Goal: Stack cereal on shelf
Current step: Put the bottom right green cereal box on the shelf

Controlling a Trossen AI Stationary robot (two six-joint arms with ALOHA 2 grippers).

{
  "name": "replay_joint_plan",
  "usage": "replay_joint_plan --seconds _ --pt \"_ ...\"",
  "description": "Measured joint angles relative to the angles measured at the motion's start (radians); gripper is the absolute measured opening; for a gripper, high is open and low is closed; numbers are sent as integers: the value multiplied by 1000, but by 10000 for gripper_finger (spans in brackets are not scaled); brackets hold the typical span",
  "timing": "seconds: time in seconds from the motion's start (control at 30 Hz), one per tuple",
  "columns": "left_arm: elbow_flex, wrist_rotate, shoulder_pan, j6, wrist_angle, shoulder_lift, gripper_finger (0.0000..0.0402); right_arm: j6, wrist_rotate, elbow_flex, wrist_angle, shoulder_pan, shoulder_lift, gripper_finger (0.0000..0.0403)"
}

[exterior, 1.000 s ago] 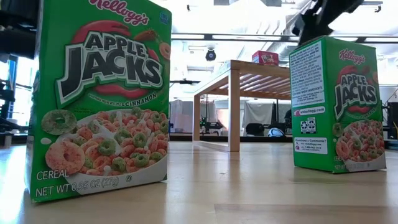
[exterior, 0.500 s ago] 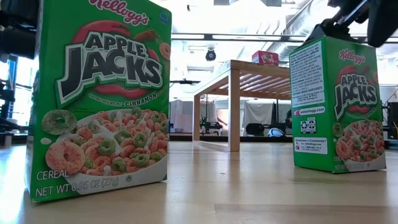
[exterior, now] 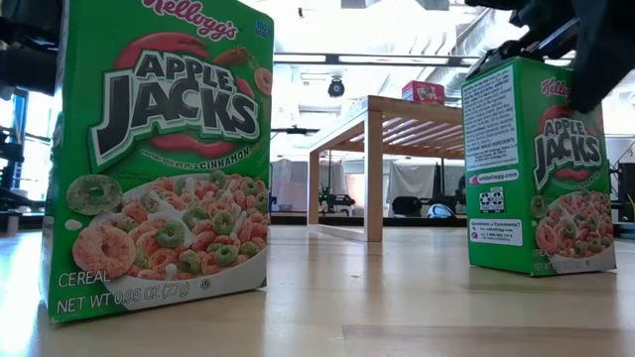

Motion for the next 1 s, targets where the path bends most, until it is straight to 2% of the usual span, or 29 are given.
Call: replay_joint_plan --seconds 0.17,0.27,0.4,0.57,0.8,1.0 --pt "0 0 0 6 0 0 1 11 -41 0 30 -6 0 158" --pt "0 0 0 6 0 0 1 11 -54 1 53 -8 -10 130" --pt "0 4 0 7 0 0 1 -43 -54 91 -5 -35 -10 127" --pt "0 22 0 7 0 0 1 -221 -20 318 -194 -108 -10 134" --pt "0 55 0 7 0 0 1 -561 61 649 -465 -320 -11 134" --pt "0 93 0 13 0 0 1 -798 32 753 -573 -599 -11 133"
